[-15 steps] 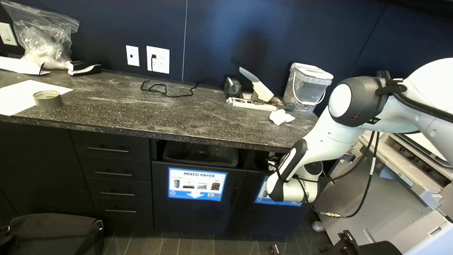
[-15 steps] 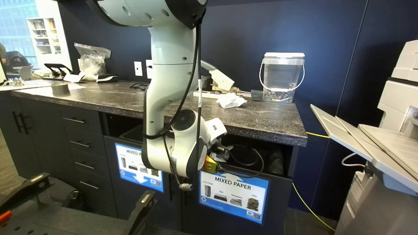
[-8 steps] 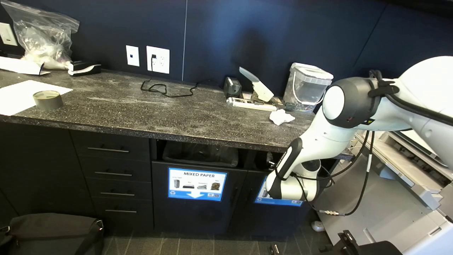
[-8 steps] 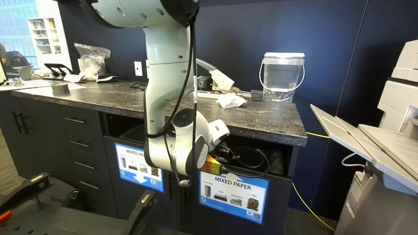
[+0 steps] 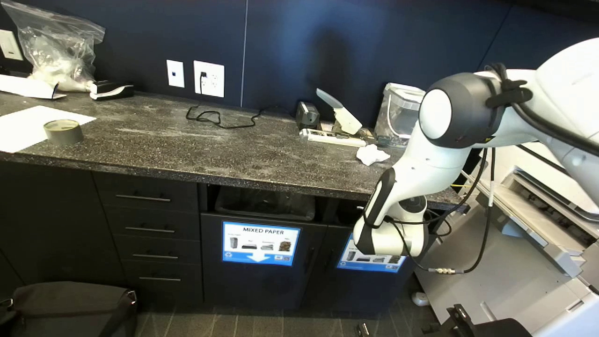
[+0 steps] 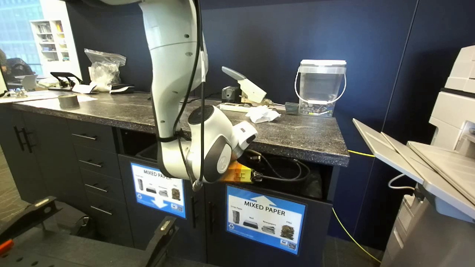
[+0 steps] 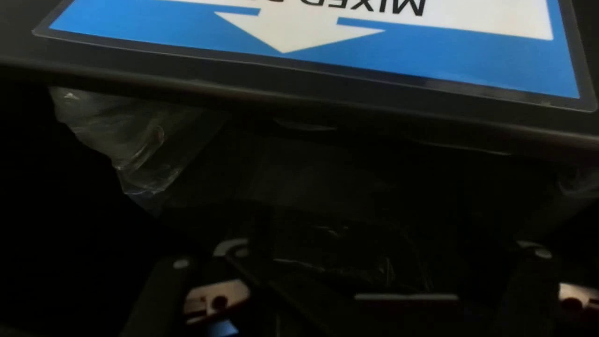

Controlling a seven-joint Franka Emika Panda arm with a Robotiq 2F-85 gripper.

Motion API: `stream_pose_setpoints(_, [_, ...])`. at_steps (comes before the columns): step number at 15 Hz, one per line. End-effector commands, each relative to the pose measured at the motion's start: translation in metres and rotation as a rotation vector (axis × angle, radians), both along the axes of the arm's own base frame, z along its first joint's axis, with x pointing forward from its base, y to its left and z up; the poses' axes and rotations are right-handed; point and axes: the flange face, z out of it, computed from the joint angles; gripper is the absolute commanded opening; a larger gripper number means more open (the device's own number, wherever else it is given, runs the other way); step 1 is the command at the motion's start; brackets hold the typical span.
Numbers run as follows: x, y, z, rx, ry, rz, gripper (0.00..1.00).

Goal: Put the tissues inside the rubbish.

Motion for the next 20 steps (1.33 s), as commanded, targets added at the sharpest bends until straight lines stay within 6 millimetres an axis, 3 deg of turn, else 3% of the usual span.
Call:
stream_pose_setpoints(1, [-0.022,0.007,0.048,0.0,0.158,0.043,1.0])
stream_pose_setpoints(6, [-0.044,0.004,0.102,0.023,0.433,0.081,1.0])
stream_pose_setpoints(10, [-0.038,-0.002,0.168,0.016,0.523,0.1,1.0])
stream_pose_setpoints(15, [0.005,0.002,0.25,-0.009,0.496,0.099,1.0])
stream_pose_setpoints(20, [0.068,0.012,0.282,0.024,0.38,0.021,1.0])
